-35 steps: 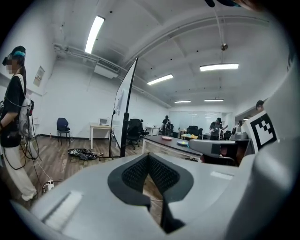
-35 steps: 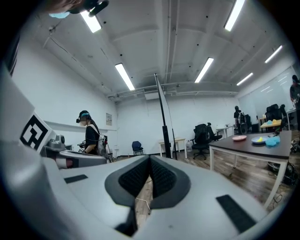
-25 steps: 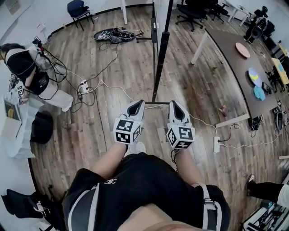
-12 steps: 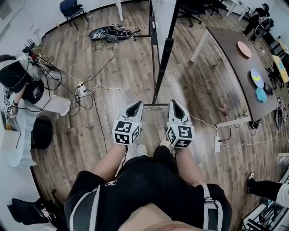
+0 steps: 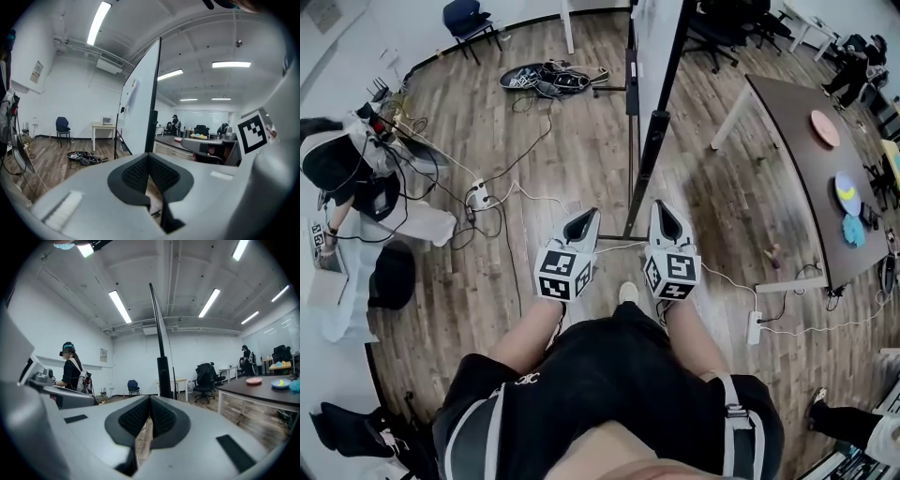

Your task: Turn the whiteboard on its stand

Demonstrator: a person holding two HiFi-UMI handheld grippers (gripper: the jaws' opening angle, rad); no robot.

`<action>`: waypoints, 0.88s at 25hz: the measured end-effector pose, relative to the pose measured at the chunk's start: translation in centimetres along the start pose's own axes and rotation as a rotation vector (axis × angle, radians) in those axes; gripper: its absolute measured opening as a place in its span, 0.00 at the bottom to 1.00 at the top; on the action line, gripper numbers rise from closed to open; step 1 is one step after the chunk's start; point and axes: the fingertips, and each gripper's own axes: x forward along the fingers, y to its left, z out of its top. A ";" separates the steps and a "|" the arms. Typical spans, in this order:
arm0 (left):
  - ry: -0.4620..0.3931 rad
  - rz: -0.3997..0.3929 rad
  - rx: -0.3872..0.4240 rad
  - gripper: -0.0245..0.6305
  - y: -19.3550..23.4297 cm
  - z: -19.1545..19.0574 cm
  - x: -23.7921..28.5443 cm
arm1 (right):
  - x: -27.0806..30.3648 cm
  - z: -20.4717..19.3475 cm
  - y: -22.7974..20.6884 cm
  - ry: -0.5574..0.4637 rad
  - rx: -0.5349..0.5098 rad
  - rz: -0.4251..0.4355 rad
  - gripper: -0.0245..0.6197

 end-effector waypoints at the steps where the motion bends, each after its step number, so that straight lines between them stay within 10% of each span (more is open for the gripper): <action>1: -0.004 0.003 0.014 0.05 0.1 0.4 0.6 | 0.8 0.5 -0.4 -0.014 -0.003 -0.003 0.05; 5: -0.015 0.022 0.025 0.05 0.8 1.8 2.8 | 3.6 1.6 -1.8 -0.050 -0.004 -0.005 0.05; 9: -0.017 0.041 0.028 0.05 1.6 2.2 4.1 | 6.3 1.0 -2.5 -0.028 -0.012 0.019 0.36; 22: -0.017 0.138 0.000 0.05 4.2 2.3 4.8 | 13.3 0.5 -4.8 0.039 -0.059 -0.007 0.40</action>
